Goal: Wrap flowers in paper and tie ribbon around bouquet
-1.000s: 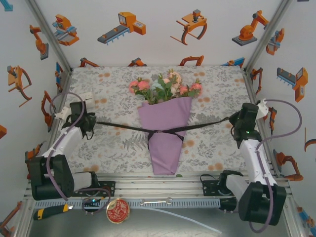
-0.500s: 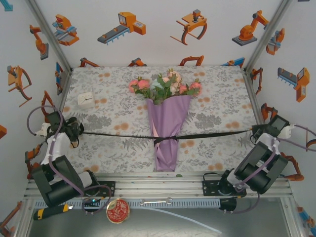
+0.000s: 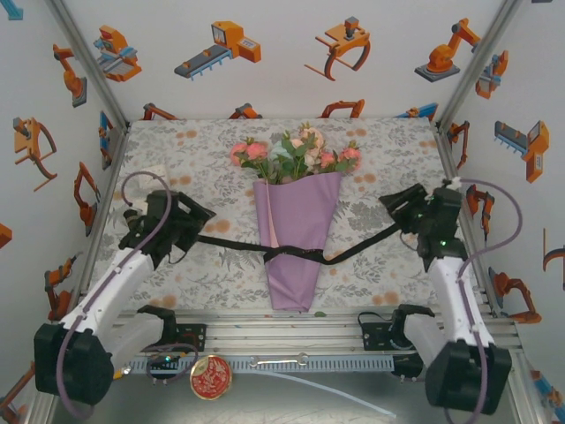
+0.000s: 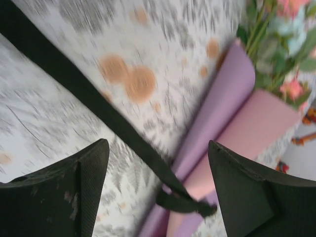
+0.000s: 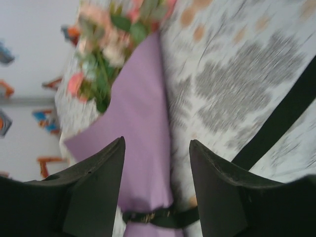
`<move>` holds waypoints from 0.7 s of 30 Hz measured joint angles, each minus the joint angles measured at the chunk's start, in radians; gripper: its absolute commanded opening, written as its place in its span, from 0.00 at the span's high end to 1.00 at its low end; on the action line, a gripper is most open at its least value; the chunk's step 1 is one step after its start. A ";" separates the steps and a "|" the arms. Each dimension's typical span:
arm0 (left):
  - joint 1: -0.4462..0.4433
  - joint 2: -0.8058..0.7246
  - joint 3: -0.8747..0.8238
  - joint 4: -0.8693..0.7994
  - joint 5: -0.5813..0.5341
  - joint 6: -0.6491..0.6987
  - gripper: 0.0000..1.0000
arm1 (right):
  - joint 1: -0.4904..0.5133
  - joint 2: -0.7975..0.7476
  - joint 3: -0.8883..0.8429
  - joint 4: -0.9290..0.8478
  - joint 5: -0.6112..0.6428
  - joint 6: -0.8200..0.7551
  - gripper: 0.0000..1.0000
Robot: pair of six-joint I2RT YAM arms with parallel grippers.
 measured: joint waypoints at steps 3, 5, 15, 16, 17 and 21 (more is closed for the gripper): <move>-0.149 -0.002 -0.040 -0.028 -0.031 -0.125 0.24 | 0.176 -0.084 -0.091 -0.057 0.031 0.120 0.45; -0.219 0.017 -0.063 -0.038 -0.048 -0.197 0.22 | 0.291 -0.102 -0.159 -0.085 0.061 0.238 0.43; -0.350 0.216 -0.071 0.071 -0.040 -0.482 0.21 | 0.572 0.071 -0.241 -0.096 0.198 0.712 0.41; -0.362 0.227 -0.071 0.082 -0.040 -0.507 0.21 | 0.574 0.095 -0.243 -0.075 0.205 0.743 0.41; -0.372 0.237 -0.072 0.095 -0.040 -0.533 0.21 | 0.576 0.115 -0.246 -0.056 0.212 0.768 0.41; -0.399 0.283 -0.098 0.172 -0.039 -0.666 0.21 | 0.579 0.212 -0.256 0.061 0.225 0.852 0.41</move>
